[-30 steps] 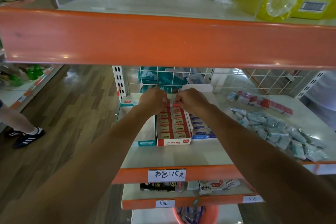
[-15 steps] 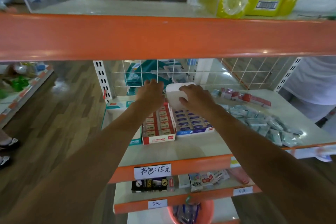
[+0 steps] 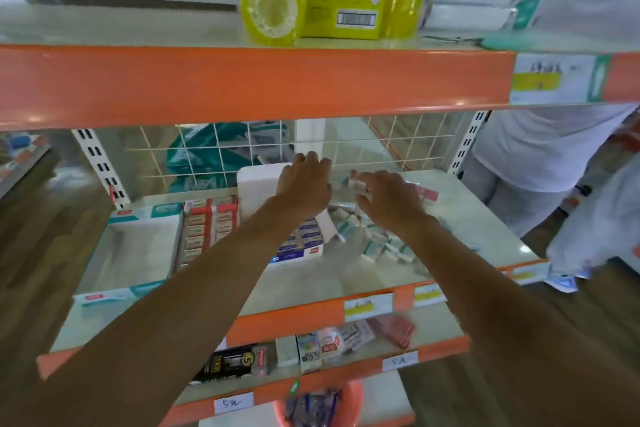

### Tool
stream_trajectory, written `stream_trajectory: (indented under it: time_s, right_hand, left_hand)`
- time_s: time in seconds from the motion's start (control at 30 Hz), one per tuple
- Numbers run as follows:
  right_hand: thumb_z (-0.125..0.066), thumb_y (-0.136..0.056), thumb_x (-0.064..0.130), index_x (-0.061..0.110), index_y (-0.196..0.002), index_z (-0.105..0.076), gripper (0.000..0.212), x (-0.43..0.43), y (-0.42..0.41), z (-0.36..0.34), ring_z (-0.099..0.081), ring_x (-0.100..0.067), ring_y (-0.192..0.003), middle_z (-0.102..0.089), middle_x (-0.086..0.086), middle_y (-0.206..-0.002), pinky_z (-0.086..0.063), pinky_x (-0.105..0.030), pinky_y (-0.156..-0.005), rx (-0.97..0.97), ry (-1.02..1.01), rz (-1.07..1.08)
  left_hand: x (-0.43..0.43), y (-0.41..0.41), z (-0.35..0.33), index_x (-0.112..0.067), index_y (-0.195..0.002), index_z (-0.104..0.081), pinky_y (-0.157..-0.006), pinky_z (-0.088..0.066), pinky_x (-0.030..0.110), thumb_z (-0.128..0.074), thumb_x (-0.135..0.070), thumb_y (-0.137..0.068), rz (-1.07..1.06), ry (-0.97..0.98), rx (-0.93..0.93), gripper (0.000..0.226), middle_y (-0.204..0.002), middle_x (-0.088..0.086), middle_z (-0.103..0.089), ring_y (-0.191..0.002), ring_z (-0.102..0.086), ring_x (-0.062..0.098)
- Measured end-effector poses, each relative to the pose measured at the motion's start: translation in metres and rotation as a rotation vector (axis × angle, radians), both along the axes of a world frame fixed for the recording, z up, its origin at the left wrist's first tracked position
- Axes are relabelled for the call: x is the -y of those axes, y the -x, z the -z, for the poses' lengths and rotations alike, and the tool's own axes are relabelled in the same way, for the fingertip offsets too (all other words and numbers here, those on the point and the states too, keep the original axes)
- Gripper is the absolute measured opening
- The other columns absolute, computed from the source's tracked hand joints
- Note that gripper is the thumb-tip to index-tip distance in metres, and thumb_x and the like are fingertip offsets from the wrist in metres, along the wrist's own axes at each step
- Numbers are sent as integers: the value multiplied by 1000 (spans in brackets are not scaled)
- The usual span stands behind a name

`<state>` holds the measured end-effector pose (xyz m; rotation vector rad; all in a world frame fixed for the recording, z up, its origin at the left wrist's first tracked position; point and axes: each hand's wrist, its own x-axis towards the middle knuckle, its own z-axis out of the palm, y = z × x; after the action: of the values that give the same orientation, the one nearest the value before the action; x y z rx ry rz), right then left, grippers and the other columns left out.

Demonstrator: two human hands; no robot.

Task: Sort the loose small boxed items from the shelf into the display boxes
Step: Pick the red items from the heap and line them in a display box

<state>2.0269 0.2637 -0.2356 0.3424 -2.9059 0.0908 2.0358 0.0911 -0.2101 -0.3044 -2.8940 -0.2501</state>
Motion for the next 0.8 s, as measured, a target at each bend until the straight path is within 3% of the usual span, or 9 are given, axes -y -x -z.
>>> stream_trajectory:
  time_s: [0.3, 0.6, 0.8]
  right_hand:
    - [-46, -95, 41, 28, -132, -49, 39, -90, 13, 7, -50, -27, -118, -56, -5, -126, -42, -42, -93, 97, 27, 92]
    - [-44, -95, 35, 30, -137, -46, 42, -149, 47, 40, -57, -31, -102, -57, -12, -117, -51, -39, -83, 275, 146, 101]
    - [-45, -93, 32, 28, -113, -64, 28, -169, 57, 54, -58, -23, -100, -61, 0, -114, -52, -40, -84, 219, 187, 83]
  left_hand:
    - [-82, 18, 5, -12, -123, -51, -88, -44, 42, -48, -24, -94, 32, 47, 22, 32, -120, 12, -49, -112, -45, 29]
    - [-130, 38, 22, -13, -121, -51, -87, -43, 40, -51, -23, -92, 45, 34, 40, 32, -118, 11, -50, -108, -46, 27]
    - [-166, 52, 34, -13, -131, -49, -97, -38, 41, -49, -16, -92, 93, 82, 101, 40, -127, 8, -48, -116, -42, 27]
